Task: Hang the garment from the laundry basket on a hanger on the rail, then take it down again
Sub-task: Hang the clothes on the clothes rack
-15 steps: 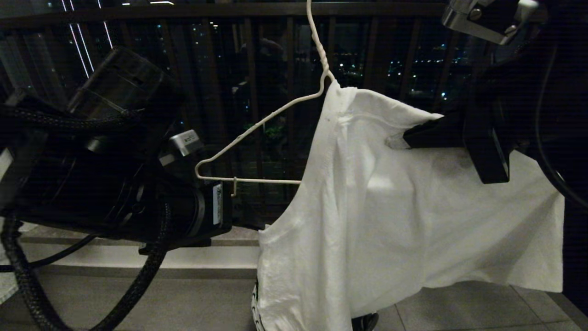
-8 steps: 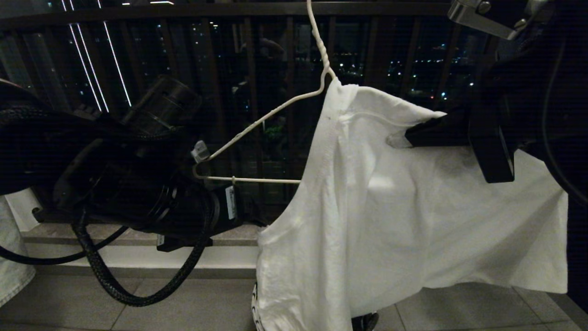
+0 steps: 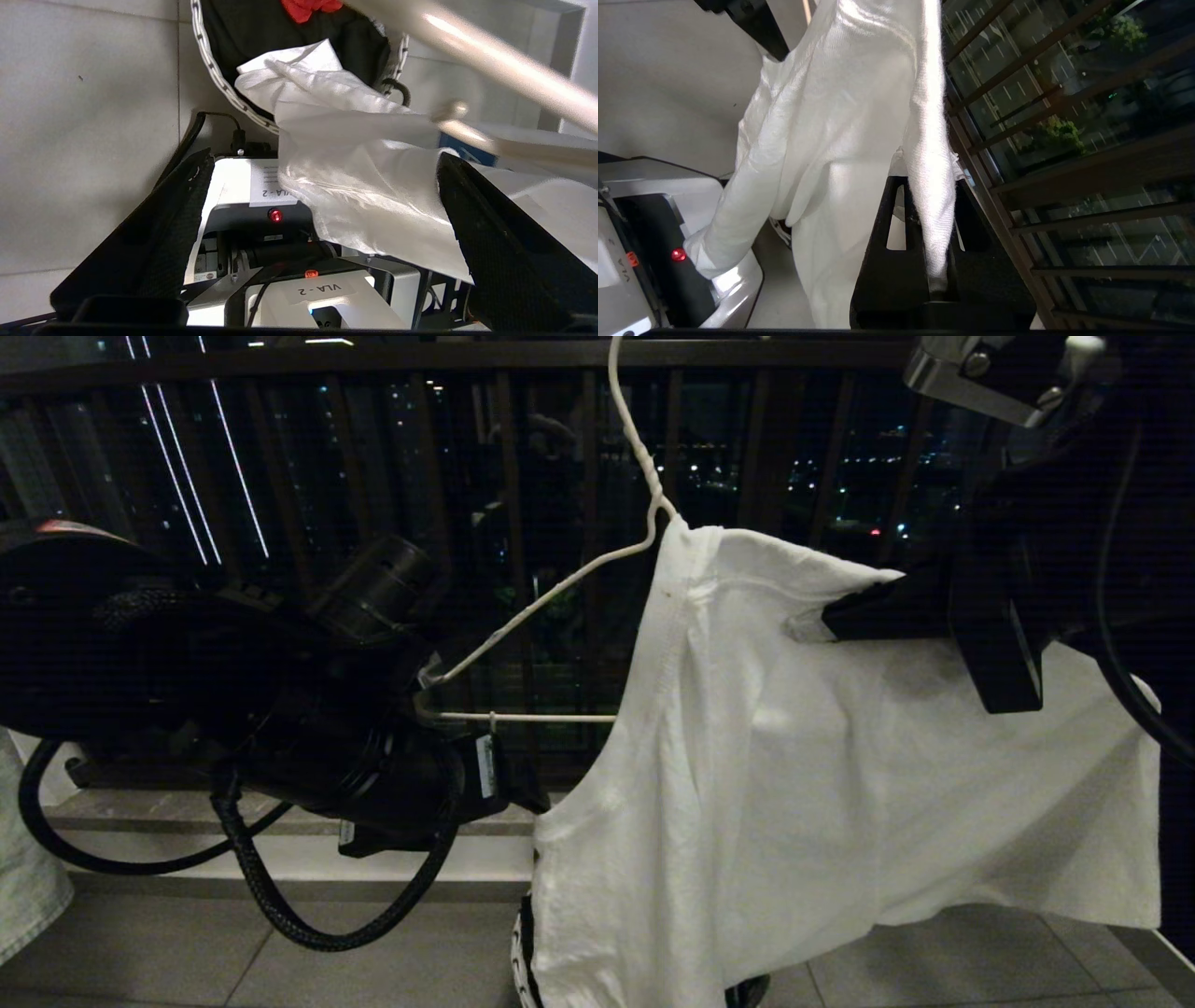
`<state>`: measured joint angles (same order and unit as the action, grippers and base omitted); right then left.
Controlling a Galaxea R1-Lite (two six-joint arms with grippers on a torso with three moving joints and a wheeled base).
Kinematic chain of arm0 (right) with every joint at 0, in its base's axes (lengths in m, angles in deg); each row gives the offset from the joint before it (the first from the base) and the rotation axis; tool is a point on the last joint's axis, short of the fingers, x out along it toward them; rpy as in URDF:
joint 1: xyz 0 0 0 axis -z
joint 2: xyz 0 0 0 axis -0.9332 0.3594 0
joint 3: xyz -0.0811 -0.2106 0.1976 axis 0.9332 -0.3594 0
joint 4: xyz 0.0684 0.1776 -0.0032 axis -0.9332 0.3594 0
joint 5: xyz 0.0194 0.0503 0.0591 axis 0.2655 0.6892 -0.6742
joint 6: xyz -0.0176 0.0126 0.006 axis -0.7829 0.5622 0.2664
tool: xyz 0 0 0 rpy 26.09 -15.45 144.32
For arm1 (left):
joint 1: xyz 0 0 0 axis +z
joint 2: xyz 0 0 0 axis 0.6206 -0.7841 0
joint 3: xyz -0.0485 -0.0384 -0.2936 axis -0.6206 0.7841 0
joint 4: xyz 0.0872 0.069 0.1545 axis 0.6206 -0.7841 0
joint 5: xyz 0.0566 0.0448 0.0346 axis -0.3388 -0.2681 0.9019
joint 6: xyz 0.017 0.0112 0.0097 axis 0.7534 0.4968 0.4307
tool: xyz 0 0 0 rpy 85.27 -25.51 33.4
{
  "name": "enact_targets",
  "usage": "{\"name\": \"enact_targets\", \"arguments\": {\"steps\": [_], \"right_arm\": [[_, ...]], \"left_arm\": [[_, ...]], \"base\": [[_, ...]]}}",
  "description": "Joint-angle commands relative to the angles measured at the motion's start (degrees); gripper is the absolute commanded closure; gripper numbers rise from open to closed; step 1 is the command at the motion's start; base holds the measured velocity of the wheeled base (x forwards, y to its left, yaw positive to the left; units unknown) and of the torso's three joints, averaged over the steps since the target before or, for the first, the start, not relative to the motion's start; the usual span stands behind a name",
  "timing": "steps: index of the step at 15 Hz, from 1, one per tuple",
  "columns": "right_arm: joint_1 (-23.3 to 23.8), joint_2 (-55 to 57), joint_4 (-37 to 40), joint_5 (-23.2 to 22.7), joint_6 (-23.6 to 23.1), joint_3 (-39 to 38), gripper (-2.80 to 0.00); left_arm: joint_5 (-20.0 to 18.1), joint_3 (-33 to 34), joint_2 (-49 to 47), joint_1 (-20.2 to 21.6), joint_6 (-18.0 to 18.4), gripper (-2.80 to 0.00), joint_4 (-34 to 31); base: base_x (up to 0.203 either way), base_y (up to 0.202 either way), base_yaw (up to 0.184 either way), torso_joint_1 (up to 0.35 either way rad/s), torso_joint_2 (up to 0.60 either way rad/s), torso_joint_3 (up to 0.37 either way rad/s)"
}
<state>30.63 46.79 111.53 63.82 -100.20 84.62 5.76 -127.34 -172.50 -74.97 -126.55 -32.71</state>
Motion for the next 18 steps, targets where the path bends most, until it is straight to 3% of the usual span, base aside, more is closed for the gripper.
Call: {"name": "enact_targets", "arguments": {"steps": [1,11,16,18], "right_arm": [[0.0,0.0,0.1,-0.1,-0.2,0.3,0.0],[1.9,1.2,-1.6,-0.3,0.1,0.5,0.0],[2.1,1.4,-3.8,-0.6,0.2,1.0,0.0],[2.1,1.4,-3.8,-0.6,0.1,1.0,0.0]], "left_arm": [[-0.1,0.0,-1.4,-0.3,-0.3,-2.8,-0.2],[0.2,-0.4,3.5,-2.0,-0.9,-2.8,0.0],[0.4,-0.4,0.9,-2.0,-2.5,-2.8,0.1],[0.8,0.4,0.5,-2.0,-3.2,-2.8,3.9]], "base": [[0.0,0.0,0.0,0.0,0.0,0.0],[0.0,0.0,0.0,0.0,0.0,0.0],[0.0,0.0,0.0,0.0,0.0,0.0],[0.0,0.0,0.0,0.0,0.0,0.0]]}}
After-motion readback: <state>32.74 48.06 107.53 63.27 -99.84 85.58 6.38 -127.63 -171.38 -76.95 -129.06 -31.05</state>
